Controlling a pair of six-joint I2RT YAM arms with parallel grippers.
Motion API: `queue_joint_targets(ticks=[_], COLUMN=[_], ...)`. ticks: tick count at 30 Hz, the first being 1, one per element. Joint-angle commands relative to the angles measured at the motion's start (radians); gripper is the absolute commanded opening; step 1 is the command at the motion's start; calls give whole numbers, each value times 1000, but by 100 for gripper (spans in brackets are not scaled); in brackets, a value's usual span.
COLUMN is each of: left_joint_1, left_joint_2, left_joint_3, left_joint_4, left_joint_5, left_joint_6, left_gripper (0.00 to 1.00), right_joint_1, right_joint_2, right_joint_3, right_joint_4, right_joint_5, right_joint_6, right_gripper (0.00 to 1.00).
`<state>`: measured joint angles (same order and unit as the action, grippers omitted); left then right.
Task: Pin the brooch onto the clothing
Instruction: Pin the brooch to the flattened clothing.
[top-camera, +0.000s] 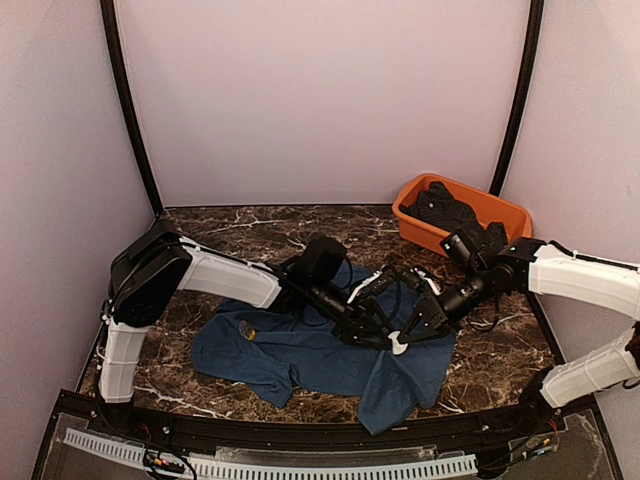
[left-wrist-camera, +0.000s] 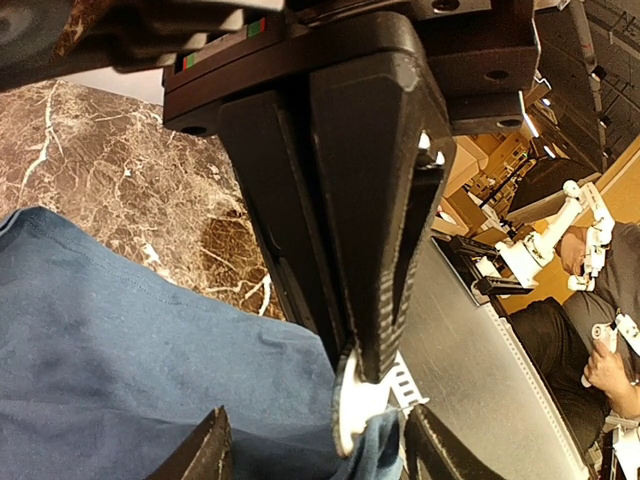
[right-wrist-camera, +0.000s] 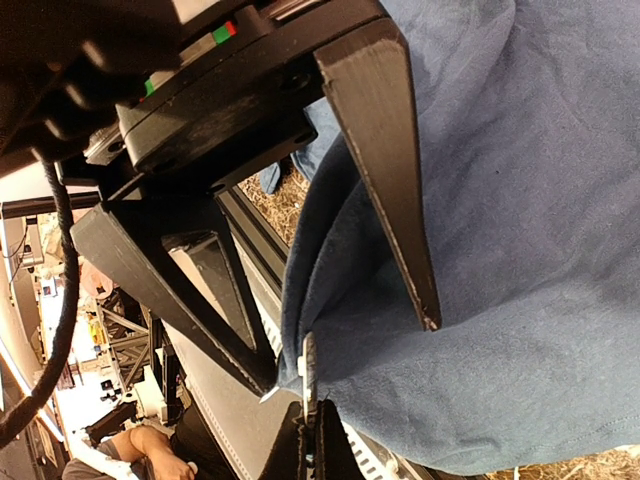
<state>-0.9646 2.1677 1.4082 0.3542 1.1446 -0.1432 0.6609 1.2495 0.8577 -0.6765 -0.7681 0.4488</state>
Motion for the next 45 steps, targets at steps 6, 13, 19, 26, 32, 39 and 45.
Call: queue_joint_targets(ticks=[6, 13, 19, 26, 32, 39, 45], left_joint_1=[-11, -12, -19, -26, -29, -28, -20], left_joint_2=[11, 15, 15, 17, 18, 18, 17], left_joint_3=[45, 52, 57, 58, 58, 57, 48], left_joint_4=[21, 13, -8, -7, 10, 18, 51], left_joint_5=[13, 14, 8, -13, -26, -48, -56], left_joint_6=[-20, -21, -9, -7, -20, -17, -39], left_gripper=[57, 56, 55, 53, 48, 43, 37], right_joint_1=[-4, -4, -4, -6, -6, -7, -7], right_joint_2=[-13, -12, -16, -28, -30, -38, -45], right_joint_3=[15, 21, 26, 24, 17, 6, 0], right_joint_4=[24, 17, 13, 32, 46, 48, 49], right_joint_5=[-27, -22, -25, -55, -74, -77, -82], right_joint_6=[-10, -13, -12, 1, 5, 6, 5], right_gripper=[0, 0, 0, 0, 0, 0, 0])
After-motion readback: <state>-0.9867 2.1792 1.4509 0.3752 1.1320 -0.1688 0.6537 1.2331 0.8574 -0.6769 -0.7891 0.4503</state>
